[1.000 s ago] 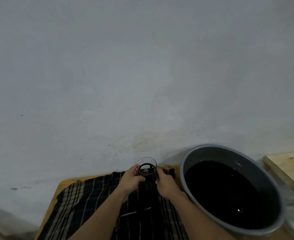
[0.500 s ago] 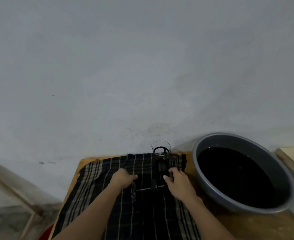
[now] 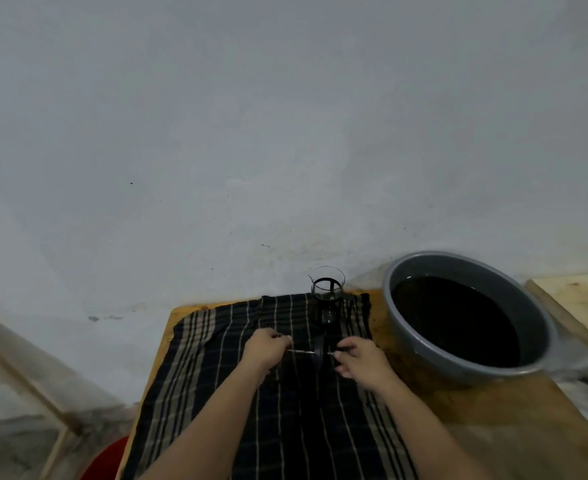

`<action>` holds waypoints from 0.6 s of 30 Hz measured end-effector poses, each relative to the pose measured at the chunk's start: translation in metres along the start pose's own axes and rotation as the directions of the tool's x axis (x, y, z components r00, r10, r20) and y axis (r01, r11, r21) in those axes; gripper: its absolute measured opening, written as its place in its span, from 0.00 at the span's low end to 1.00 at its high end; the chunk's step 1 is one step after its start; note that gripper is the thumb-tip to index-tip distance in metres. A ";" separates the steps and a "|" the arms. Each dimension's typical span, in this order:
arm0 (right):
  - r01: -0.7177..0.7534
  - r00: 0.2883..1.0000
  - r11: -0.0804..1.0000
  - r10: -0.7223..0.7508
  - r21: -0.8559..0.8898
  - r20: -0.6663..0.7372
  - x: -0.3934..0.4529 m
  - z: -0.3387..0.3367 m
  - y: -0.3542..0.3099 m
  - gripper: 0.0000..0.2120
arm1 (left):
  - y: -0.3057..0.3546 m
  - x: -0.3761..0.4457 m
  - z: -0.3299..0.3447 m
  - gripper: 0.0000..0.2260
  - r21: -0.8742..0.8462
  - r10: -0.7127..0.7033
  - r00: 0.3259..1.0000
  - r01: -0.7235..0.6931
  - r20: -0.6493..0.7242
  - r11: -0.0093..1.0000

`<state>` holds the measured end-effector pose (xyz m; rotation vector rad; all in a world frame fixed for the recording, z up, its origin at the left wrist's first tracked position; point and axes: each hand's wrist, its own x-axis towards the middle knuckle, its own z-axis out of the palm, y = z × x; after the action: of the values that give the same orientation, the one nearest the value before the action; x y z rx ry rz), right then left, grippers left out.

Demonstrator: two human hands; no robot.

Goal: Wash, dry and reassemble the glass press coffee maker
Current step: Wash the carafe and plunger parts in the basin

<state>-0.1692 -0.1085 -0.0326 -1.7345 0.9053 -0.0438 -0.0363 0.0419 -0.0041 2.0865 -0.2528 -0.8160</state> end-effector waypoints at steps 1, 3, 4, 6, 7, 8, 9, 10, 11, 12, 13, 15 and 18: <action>0.016 1.000 0.999 -0.016 0.037 -0.008 -0.008 -0.007 -0.004 0.11 | 0.012 -0.004 -0.003 0.14 0.020 0.045 0.999 -0.045 -0.001 0.999; 0.045 0.998 0.992 -0.040 0.117 -0.045 -0.025 -0.026 -0.013 0.10 | 0.039 -0.013 -0.001 0.13 0.045 0.142 0.990 -0.143 0.013 0.989; 0.060 0.996 0.986 -0.049 0.158 -0.073 -0.033 -0.037 -0.017 0.08 | 0.054 -0.017 0.002 0.12 0.051 0.194 0.981 -0.195 0.027 0.980; 0.089 0.989 0.969 -0.059 0.230 -0.134 -0.045 -0.060 -0.022 0.06 | 0.082 -0.024 0.013 0.12 0.033 0.290 0.956 -0.292 0.046 0.956; 0.109 0.983 0.961 -0.066 0.255 -0.173 -0.049 -0.076 -0.021 0.05 | 0.099 -0.027 0.023 0.12 0.029 0.336 0.940 -0.338 0.066 0.941; 0.122 0.978 0.958 -0.071 0.261 -0.198 -0.051 -0.088 -0.020 0.05 | 0.110 -0.029 0.030 0.12 0.025 0.370 0.925 -0.373 0.082 0.927; 0.126 0.971 0.959 -0.067 0.255 -0.228 -0.052 -0.102 -0.018 0.06 | 0.121 -0.029 0.040 0.12 0.014 0.401 0.910 -0.405 0.106 0.914; 0.123 0.963 0.963 -0.058 0.238 -0.263 -0.053 -0.118 -0.012 0.07 | 0.133 -0.030 0.054 0.10 0.006 0.414 0.898 -0.420 0.145 0.908; 0.121 0.954 0.970 -0.055 0.212 -0.294 -0.051 -0.135 -0.006 0.09 | 0.144 -0.030 0.069 0.10 -0.002 0.425 0.888 -0.431 0.179 0.902; 0.116 0.948 0.978 -0.056 0.176 -0.314 -0.049 -0.148 -0.001 0.09 | 0.151 -0.028 0.082 0.12 0.008 0.424 0.882 -0.435 0.205 0.900; 0.106 0.943 0.986 -0.058 0.129 -0.329 -0.047 -0.165 0.006 0.10 | 0.158 -0.024 0.099 0.15 0.025 0.428 0.874 -0.445 0.231 0.895; 0.084 0.940 0.996 -0.084 -0.012 -0.330 -0.040 -0.189 0.016 0.08 | 0.168 -0.018 0.129 0.17 0.046 0.417 0.868 -0.444 0.270 0.895; 0.033 0.939 0.969 -0.114 -0.246 -0.325 -0.028 -0.218 0.029 0.03 | 0.177 -0.006 0.174 0.20 0.123 0.382 0.875 -0.432 0.297 0.893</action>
<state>-0.3043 -0.2704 0.0361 -2.0228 1.1297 -0.3020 -0.1315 -0.1771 0.0639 1.9824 -0.9195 -0.8297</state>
